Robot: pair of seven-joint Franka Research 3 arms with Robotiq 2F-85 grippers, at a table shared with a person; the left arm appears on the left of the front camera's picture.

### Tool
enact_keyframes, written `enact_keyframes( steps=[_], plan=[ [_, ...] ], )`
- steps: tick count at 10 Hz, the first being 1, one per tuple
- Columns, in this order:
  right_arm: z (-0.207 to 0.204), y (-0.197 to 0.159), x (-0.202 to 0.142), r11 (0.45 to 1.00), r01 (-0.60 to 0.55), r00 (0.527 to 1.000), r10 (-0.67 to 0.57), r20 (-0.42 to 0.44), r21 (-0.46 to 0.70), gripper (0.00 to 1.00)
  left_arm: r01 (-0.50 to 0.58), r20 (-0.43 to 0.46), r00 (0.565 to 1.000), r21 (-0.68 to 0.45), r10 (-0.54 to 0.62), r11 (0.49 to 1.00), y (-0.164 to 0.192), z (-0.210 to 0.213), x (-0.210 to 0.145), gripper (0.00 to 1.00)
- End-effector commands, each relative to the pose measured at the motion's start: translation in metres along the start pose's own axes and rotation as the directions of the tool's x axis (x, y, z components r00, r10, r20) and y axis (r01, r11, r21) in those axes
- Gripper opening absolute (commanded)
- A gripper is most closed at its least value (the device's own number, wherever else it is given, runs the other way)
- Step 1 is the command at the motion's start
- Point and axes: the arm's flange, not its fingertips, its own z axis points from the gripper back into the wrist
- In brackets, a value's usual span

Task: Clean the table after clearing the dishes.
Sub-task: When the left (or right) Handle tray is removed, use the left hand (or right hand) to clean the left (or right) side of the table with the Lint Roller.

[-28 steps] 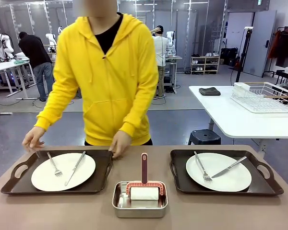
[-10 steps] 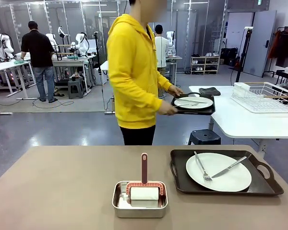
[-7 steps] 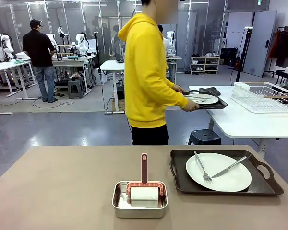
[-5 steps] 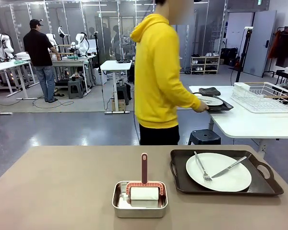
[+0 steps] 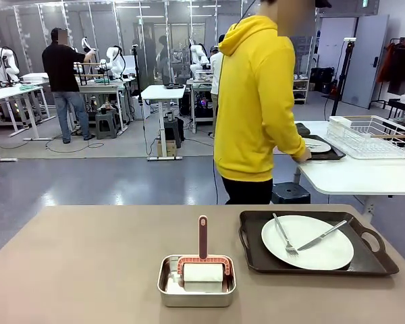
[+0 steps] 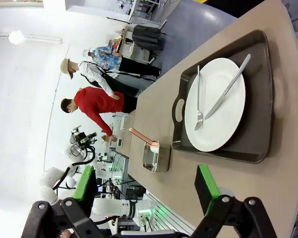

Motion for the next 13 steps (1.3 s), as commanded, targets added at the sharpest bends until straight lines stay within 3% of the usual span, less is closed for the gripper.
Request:
enact_keyframes(
  steps=[1,3,5,6,8,10,13],
  plan=[
    [0.003,0.003,-0.002,1.000,-0.003,1.000,0.003,0.000,0.008,1.00,0.143,-0.168,0.977,0.045,-0.133,0.989,-0.036,-0.057,0.046,1.00],
    [0.003,0.003,-0.002,1.000,-0.003,1.000,0.003,0.000,0.008,1.00,0.353,-0.340,0.884,0.038,-0.320,0.935,-0.090,-0.141,0.107,1.00],
    [0.003,0.003,-0.002,1.000,-0.003,1.000,0.003,0.000,0.008,1.00,0.517,-0.488,0.744,-0.014,-0.457,0.856,-0.135,-0.217,0.152,1.00],
    [0.003,0.003,-0.002,1.000,-0.003,1.000,0.003,0.000,0.008,1.00,0.567,-0.585,0.642,-0.074,-0.497,0.820,-0.157,-0.263,0.169,1.00],
    [0.003,0.003,-0.002,1.000,-0.003,1.000,0.003,0.000,0.008,1.00,0.607,-0.702,0.474,-0.177,-0.531,0.775,-0.183,-0.341,0.178,1.00],
    [0.003,0.003,-0.002,1.000,-0.003,1.000,0.003,0.000,0.008,1.00,0.598,-0.768,0.345,-0.264,-0.540,0.757,-0.192,-0.406,0.163,1.00],
    [0.003,0.003,-0.002,1.000,-0.003,1.000,0.003,0.000,0.008,1.00,0.593,-0.804,0.220,-0.340,-0.552,0.730,-0.190,-0.466,0.139,1.00]
  ],
)
